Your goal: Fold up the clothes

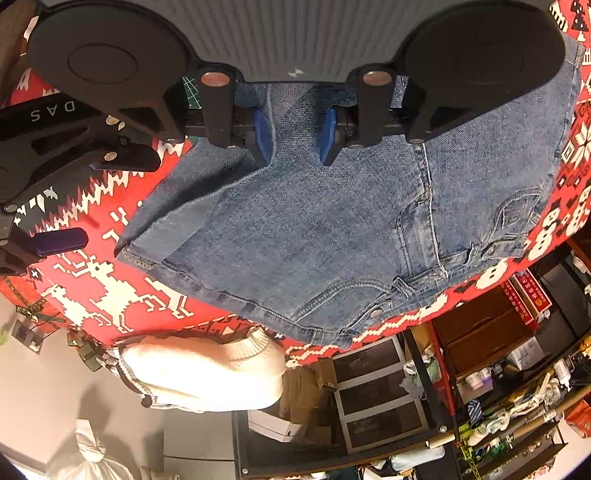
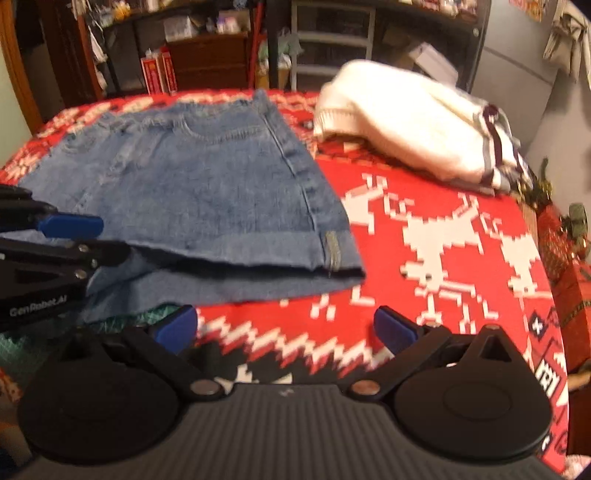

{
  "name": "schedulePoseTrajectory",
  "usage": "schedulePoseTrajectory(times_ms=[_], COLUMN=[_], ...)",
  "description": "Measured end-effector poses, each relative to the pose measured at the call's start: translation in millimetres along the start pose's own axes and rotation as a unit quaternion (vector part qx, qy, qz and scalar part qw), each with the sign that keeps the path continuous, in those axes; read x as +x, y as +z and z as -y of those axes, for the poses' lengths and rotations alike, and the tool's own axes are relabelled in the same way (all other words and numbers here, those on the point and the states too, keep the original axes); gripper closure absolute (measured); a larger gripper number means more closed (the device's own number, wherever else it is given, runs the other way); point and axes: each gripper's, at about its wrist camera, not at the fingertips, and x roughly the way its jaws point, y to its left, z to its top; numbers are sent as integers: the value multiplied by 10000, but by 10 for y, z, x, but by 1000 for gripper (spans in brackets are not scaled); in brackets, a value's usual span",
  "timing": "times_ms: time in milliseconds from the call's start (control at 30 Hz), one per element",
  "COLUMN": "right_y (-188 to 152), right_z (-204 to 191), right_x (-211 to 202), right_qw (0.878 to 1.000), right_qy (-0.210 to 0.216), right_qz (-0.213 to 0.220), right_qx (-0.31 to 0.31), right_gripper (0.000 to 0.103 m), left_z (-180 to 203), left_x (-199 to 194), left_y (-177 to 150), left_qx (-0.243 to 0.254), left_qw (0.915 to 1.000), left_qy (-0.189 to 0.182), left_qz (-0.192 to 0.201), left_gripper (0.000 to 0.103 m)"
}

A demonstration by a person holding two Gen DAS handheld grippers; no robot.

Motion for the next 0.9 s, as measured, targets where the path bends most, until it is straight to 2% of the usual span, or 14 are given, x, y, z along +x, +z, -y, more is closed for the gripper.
schedulePoseTrajectory(times_ms=[167,300,400,533,700,867,900], right_y=[-9,-33,-48,-89,-83,3,23], right_z=[22,-24,-16,-38,-45,-24,31], right_x=[127,228,243,259,274,290,260], right_qw=[9999,9996,9998,9998,9998,9998,9996], right_qy=[-83,-104,-8,-40,-102,-74,122], right_qz=[-111,-142,-109,97,130,-164,-212], right_qx=[71,-238,-154,-178,-132,-64,163], right_gripper=[0,0,0,0,0,1,1], left_z=[-77,-111,-112,-112,-135,-162,-171], left_x=[59,94,110,136,157,164,164], left_y=[-6,-4,-10,-19,-26,-34,-30], left_qx=[-222,-337,-328,-338,-439,-509,-516], left_qw=[9996,9991,9990,9989,9984,9977,9975], left_qy=[-112,-193,-234,-265,-314,-395,-426], left_qz=[-94,-172,-191,-202,-195,-204,-215], left_gripper=[72,71,71,71,71,71,71])
